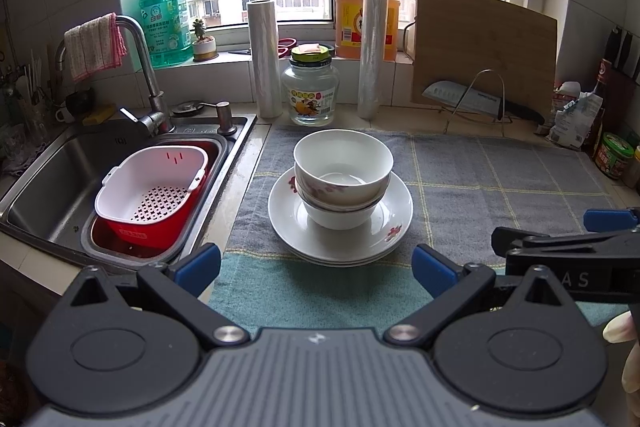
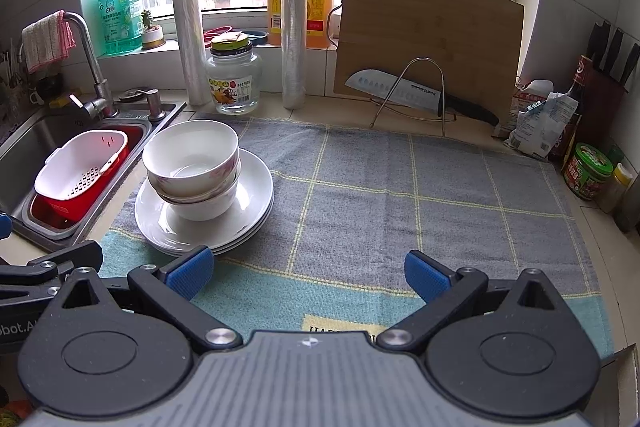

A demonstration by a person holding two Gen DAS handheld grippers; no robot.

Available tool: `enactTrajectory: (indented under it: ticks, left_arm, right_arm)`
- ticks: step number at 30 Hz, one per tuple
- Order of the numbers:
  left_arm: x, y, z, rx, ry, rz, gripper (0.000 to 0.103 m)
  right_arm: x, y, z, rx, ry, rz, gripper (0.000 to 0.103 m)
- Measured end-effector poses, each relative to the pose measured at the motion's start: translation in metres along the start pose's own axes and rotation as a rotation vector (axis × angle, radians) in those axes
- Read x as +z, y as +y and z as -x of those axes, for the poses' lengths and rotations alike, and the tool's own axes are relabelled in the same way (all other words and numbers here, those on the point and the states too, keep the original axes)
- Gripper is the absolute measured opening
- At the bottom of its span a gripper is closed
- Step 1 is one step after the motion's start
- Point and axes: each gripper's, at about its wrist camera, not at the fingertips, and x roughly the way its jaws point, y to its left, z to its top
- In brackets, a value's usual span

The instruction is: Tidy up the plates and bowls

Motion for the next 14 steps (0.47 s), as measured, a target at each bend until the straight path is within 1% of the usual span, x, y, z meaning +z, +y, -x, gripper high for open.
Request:
enactTrajectory:
  ticks: [14]
  left_arm:
    - [0.0026,-0.0021,-0.0024,0.003,0.001,-0.004,0.101]
  right_arm:
    - [0.0007,-0.0033,-0.0015,-0.001,0.002,-0.005,0.103]
